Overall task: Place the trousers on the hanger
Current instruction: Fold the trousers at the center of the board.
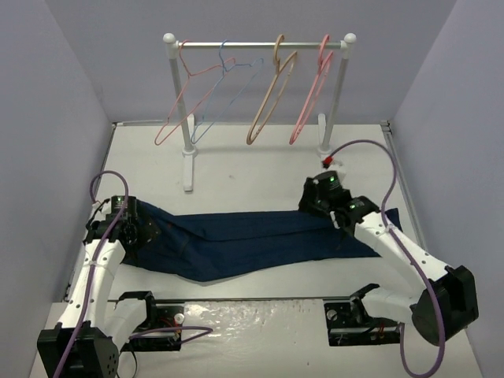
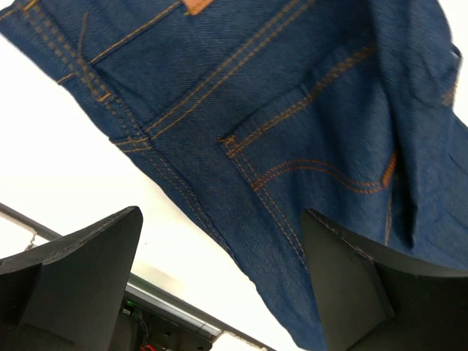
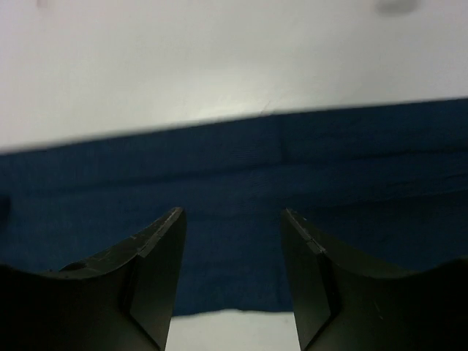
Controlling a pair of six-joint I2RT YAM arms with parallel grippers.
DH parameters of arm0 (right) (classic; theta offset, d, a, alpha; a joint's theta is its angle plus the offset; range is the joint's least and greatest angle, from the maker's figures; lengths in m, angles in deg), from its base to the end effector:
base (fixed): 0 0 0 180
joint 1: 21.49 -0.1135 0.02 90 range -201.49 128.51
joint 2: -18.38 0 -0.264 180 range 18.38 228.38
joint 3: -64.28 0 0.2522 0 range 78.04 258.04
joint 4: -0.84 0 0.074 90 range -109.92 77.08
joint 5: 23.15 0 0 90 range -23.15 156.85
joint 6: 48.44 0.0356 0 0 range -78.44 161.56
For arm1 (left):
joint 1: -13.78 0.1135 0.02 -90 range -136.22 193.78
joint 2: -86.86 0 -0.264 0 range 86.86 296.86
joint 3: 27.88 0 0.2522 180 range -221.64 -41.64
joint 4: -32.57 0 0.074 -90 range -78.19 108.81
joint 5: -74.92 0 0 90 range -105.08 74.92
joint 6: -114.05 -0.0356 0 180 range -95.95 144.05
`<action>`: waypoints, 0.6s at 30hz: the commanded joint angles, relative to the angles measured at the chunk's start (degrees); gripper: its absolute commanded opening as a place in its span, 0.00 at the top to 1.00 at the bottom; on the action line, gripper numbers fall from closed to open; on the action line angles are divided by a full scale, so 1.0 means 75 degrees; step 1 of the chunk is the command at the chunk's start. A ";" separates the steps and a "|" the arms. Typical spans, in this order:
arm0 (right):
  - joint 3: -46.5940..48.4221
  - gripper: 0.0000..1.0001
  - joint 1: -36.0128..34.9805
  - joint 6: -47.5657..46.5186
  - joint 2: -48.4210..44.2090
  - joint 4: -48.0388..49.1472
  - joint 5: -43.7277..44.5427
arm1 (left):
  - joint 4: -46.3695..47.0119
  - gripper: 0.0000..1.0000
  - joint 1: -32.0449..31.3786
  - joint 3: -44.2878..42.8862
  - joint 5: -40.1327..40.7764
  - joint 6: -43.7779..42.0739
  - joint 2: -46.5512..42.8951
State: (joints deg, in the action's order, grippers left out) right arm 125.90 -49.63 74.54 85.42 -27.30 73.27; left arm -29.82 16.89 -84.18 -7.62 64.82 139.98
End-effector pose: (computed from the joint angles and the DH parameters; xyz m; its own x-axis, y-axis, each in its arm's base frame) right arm 0.2305 0.1188 0.2723 -0.6193 0.2822 -0.7327 -0.0589 0.9139 0.4018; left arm 0.1688 0.0138 0.2448 -0.5712 -0.6795 -0.4605 -0.6512 0.7167 -0.2498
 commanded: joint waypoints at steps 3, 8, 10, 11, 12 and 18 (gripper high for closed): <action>-0.0849 0.49 -0.1733 0.0053 0.0343 0.0839 0.0045 | 0.0499 0.13 0.0042 0.0168 0.0481 0.0889 0.0179; -0.0863 0.49 -0.2095 0.0023 0.1377 0.1152 -0.0140 | 0.1206 0.13 0.0031 0.0617 0.0275 0.1394 0.0973; -0.0988 0.49 -0.2096 0.0262 0.1699 0.1239 -0.0140 | 0.1578 0.14 0.0020 0.0664 0.0188 0.1450 0.1212; -0.1048 0.49 -0.2082 0.0329 0.1859 0.1267 -0.0114 | 0.1704 0.14 0.0012 0.0687 0.0120 0.1455 0.1353; -0.1105 0.49 -0.2060 0.0388 0.2009 0.1283 -0.0073 | 0.1860 0.14 0.0007 0.0715 0.0049 0.1440 0.1498; -0.1669 0.49 -0.1247 0.0932 0.2340 0.1196 -0.0139 | 0.3010 0.16 0.0007 0.0604 -0.0244 0.0895 0.2406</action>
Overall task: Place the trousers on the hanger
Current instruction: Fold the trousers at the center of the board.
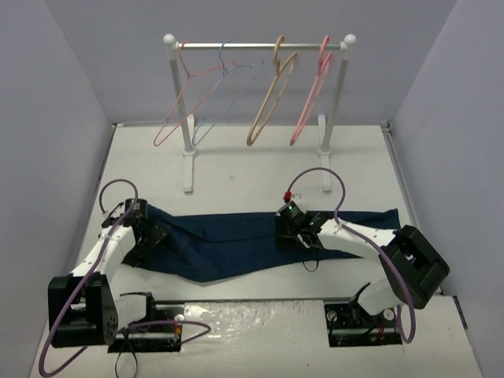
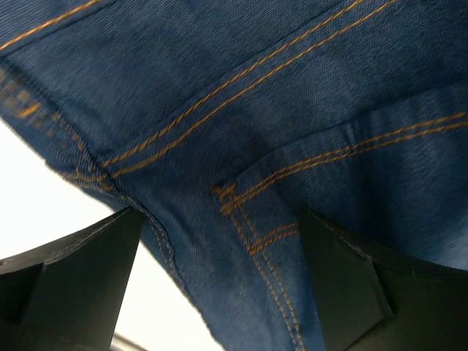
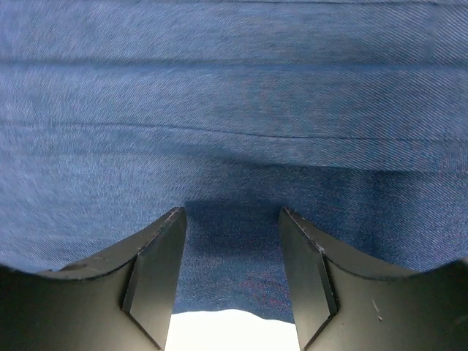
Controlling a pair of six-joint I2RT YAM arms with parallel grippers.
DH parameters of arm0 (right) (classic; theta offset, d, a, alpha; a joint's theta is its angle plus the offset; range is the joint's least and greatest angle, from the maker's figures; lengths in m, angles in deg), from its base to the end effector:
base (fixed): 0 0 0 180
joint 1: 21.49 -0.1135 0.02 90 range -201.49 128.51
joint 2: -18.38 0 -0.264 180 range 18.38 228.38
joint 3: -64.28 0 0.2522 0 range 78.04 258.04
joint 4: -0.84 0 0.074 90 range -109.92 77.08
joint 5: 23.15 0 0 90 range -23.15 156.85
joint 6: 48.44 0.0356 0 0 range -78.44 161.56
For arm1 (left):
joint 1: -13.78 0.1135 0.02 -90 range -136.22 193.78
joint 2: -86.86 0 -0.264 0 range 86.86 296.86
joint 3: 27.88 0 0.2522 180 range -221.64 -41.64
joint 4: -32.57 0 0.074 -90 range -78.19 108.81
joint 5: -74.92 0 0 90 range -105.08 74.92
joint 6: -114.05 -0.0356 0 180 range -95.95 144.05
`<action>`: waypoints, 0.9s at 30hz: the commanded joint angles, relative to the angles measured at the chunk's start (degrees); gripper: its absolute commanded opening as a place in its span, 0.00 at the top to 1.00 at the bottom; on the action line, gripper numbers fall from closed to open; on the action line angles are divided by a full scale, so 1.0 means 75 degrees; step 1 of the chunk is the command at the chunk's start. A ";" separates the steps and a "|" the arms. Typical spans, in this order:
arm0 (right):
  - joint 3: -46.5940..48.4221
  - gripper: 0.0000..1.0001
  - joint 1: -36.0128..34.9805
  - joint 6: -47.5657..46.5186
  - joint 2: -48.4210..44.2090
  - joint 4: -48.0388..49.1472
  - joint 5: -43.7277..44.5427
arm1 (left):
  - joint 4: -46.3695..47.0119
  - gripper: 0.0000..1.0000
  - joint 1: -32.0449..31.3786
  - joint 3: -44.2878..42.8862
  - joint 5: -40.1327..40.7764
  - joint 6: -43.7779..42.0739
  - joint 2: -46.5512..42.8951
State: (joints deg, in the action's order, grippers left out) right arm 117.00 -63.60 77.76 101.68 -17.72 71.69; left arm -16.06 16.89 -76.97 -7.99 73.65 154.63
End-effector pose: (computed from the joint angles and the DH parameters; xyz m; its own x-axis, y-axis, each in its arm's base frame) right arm 0.2082 0.1841 0.1646 -0.8232 0.0492 -0.5656 -0.1748 0.9259 0.3349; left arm 0.2007 0.0153 0.1762 -0.5199 -0.7851 -0.3367 -0.7673 0.6024 -0.2200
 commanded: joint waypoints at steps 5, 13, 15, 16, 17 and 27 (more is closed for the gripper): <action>-0.0903 0.48 0.1557 0.0592 -0.0609 -0.0209 0.0346 | 0.1609 0.16 0.0020 -0.1014 -0.0592 -0.1054 0.1203; -0.0105 0.44 0.1243 -0.0295 -0.1970 -0.0616 -0.0065 | -0.0034 0.15 0.0036 -0.2493 -0.0009 -0.0911 -0.1213; 0.0037 0.38 0.0999 -0.0443 -0.2608 -0.0790 -0.0286 | -0.0248 0.15 0.0036 -0.2754 0.0349 -0.0398 -0.1751; 0.0112 0.36 0.0906 -0.0513 -0.2887 -0.0859 -0.0407 | -0.0317 0.15 0.0042 -0.2926 0.0574 -0.0161 -0.1954; 0.0136 0.32 0.0888 -0.0628 -0.3021 -0.0923 -0.0471 | -0.0227 0.15 0.0042 -0.3054 0.0564 0.0144 -0.1887; 0.0336 0.01 0.0846 -0.1569 -0.3693 -0.1151 -0.0523 | 0.0751 0.15 0.0074 -0.4156 0.0622 0.1304 0.0993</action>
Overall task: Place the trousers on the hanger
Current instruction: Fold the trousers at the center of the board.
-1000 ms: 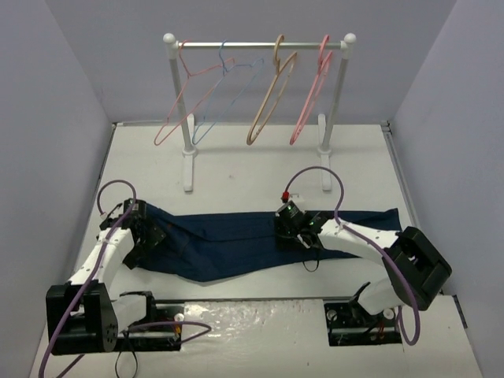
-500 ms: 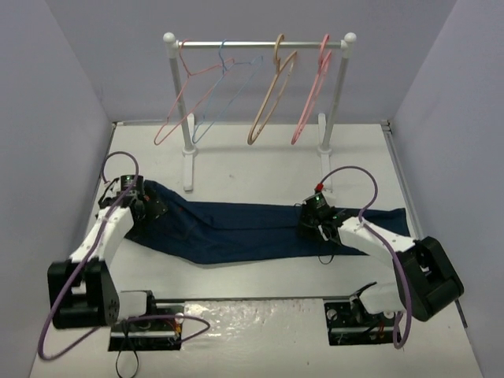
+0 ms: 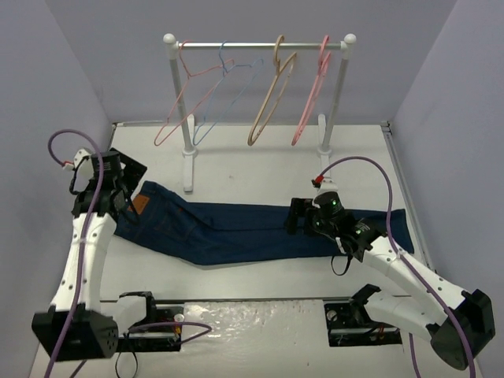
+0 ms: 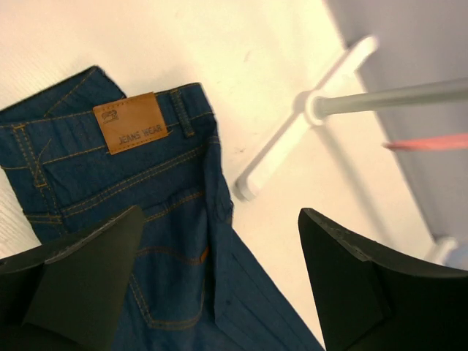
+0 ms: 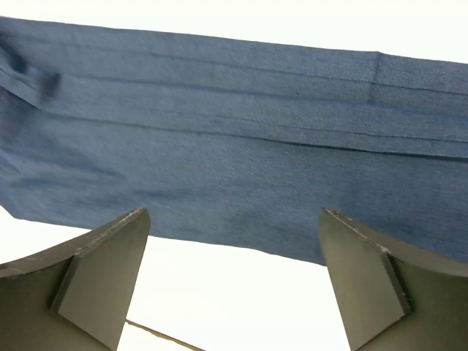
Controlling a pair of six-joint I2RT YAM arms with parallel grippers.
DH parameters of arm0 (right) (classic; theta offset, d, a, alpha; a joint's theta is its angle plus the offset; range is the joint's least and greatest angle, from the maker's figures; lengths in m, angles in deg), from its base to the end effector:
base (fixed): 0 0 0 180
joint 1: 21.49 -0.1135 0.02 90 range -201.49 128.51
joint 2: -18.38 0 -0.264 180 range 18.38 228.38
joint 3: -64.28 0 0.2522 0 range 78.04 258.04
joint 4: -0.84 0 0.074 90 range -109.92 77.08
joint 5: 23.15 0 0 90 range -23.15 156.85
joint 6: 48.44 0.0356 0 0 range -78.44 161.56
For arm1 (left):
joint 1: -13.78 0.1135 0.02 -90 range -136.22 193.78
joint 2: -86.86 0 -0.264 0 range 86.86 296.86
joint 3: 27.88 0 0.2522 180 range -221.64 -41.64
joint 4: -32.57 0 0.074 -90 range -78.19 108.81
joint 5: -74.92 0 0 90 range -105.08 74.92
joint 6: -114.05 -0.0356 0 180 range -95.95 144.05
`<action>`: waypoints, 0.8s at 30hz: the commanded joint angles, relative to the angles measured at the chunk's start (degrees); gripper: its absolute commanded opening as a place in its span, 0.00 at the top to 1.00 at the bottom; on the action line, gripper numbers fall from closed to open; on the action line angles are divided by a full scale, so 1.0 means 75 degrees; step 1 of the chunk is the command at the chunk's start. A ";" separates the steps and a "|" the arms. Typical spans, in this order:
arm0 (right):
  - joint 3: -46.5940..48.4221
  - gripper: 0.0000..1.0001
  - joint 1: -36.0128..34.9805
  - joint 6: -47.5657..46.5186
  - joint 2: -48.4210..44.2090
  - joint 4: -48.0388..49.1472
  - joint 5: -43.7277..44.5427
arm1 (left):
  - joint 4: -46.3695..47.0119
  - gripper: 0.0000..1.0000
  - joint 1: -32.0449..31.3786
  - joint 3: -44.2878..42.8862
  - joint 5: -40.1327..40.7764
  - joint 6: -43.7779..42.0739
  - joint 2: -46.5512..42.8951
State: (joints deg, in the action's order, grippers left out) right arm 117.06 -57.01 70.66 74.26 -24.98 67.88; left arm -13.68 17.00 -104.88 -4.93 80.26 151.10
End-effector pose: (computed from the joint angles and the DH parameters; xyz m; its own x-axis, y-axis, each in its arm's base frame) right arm 0.1792 0.1271 0.2654 -0.6202 0.1547 -0.7690 -0.3050 0.8557 0.4181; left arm 0.2414 0.0199 0.3468 -0.1385 -0.8272 -0.5446 -0.5702 0.5162 -0.6390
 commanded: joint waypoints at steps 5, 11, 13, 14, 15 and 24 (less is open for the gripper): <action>0.0691 0.00 -0.0045 -0.1009 -0.0295 -0.0656 0.0171 | 0.0196 0.16 0.0133 -0.1851 0.0247 0.0362 0.2849; 0.0691 0.00 -0.0041 -0.0935 -0.0900 -0.0772 0.0275 | -0.0429 0.15 0.0191 -0.3409 0.0365 0.0569 0.4799; 0.0714 0.00 -0.0034 -0.0904 -0.0970 -0.0866 0.0392 | -0.0799 0.15 0.0215 -0.3882 0.0353 0.0715 0.5367; 0.0715 0.00 -0.0034 -0.0892 -0.0993 -0.0900 0.0437 | -0.0859 0.15 0.0238 -0.3976 0.0266 0.0892 0.5539; 0.0706 0.00 -0.0034 -0.0826 -0.1002 -0.0909 0.0520 | -0.0926 0.15 0.0238 -0.4134 0.0181 0.0986 0.5773; 0.0621 0.00 -0.0034 -0.0623 -0.0924 -0.0959 0.0801 | -0.2195 0.15 0.0180 -0.5467 0.0298 0.1083 0.7089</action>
State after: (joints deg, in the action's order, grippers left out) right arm 119.95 -57.15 65.48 66.91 -33.13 70.95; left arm -23.69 18.35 -140.79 -4.69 86.85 205.41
